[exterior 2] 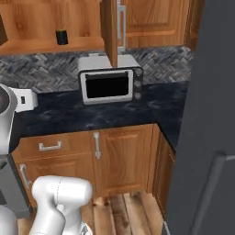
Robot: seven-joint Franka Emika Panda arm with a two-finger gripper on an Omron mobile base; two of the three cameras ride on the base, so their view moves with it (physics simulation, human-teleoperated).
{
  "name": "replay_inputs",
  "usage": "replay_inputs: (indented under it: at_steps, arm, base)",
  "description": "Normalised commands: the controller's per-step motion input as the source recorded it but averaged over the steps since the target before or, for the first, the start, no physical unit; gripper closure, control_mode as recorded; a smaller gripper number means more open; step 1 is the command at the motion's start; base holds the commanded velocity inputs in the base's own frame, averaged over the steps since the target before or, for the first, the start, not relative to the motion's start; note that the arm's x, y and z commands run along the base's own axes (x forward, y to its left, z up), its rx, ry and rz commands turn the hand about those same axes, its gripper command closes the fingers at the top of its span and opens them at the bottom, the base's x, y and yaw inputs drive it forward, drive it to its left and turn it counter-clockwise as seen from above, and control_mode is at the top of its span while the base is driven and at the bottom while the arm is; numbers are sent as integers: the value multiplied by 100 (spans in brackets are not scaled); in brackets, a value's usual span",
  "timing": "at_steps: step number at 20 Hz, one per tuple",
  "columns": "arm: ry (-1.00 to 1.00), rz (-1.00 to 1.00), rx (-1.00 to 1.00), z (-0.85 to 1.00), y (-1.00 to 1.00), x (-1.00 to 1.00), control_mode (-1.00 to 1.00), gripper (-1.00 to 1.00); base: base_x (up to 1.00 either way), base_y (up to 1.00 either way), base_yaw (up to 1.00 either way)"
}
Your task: Open the cabinet directly in front. Then move the beer and the mug to the dining counter with the jar on it.
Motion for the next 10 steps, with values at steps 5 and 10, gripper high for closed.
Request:
replay_inputs:
  at_steps: [5, 10]
  arm:
    - [0, 0, 0, 0, 0, 0, 100, -100]
    - [0, 0, 0, 0, 0, 0, 100, -100]
  base:
    - [96, -17, 25]
    - [62, -30, 20]
